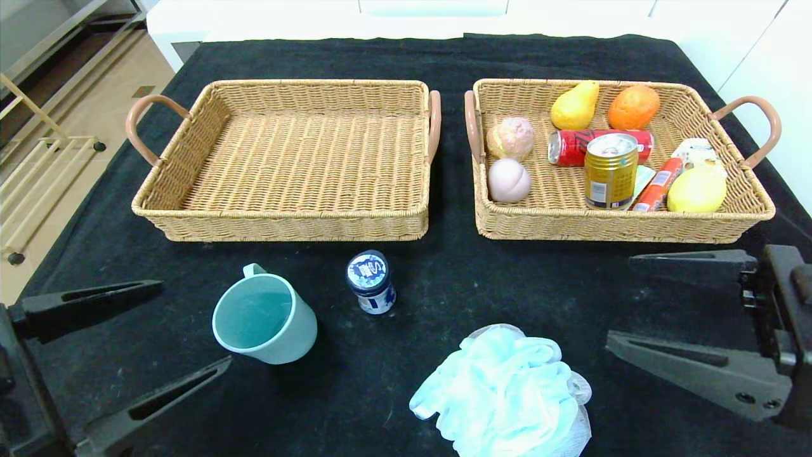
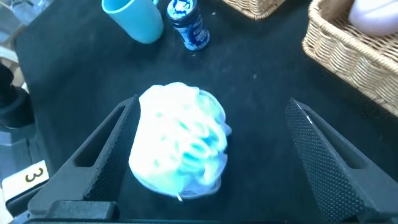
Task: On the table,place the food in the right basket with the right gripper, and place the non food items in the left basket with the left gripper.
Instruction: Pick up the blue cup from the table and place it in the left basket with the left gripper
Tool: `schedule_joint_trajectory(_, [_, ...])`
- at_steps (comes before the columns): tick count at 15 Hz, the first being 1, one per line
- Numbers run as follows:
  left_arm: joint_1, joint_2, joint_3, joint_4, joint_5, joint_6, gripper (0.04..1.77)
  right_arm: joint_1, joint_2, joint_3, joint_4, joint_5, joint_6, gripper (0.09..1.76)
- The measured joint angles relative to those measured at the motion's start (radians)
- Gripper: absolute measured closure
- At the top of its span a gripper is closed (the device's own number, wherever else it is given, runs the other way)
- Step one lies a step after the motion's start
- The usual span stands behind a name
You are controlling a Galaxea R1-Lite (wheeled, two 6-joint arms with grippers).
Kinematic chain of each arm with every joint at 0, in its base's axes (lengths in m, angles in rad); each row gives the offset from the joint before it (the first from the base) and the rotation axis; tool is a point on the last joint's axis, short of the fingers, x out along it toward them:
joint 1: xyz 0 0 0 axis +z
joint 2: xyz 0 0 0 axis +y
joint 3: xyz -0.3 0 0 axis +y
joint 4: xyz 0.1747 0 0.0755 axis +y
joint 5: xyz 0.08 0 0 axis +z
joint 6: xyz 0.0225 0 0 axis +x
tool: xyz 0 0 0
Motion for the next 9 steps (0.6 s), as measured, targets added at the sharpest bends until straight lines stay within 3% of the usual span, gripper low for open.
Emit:
schedule_joint_trajectory(5, [-0.001,-0.008,-0.031,0.06,0.055,-0.001,0.09,-0.017,-0.043,0.226,-0.321,0.04,0.024,0.15])
schedule_joint_trajectory(9, [-0.003,-0.015,-0.073,0.114,0.105,-0.001,0.09,-0.032,-0.051,0.344,-0.425,0.056,0.036,0.15])
